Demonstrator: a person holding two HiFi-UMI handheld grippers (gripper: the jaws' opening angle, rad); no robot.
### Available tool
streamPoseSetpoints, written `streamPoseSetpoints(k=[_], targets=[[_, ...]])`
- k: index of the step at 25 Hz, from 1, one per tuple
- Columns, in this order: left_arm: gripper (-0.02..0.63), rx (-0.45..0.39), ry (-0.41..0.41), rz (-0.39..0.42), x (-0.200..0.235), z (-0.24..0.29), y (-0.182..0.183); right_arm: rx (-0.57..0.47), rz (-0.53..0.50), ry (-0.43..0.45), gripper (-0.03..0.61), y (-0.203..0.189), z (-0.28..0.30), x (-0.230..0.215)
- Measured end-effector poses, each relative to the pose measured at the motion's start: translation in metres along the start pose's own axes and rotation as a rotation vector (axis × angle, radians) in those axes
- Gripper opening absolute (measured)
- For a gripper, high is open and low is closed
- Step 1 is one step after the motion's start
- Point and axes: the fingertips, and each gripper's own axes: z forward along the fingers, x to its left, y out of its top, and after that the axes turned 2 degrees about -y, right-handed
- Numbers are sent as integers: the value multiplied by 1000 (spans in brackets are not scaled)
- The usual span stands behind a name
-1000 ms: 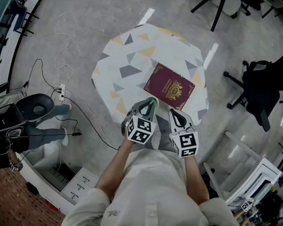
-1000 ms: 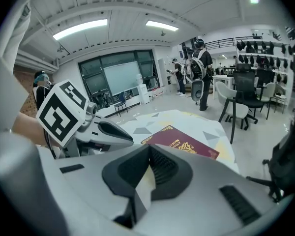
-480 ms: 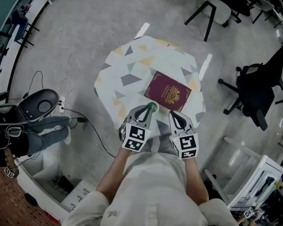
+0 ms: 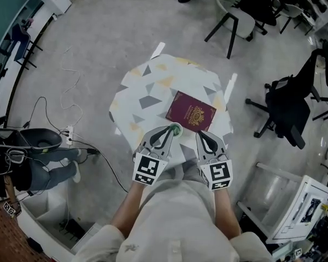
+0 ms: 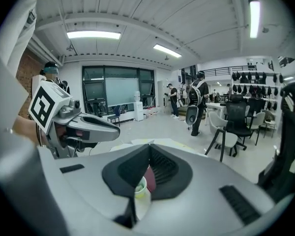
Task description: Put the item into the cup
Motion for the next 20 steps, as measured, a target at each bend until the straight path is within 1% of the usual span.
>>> streamPoseSetpoints(k=[4, 8, 20], targets=[[38, -57, -19, 9, -3, -15, 17, -48, -14, -24, 6, 20, -14, 6], [35, -94, -43, 19, -8, -28, 28, -76, -10, -54, 6, 30, -27, 11], [34, -137, -114, 58, -16, -46, 36, -112, -5, -147, 6, 35, -52, 22]])
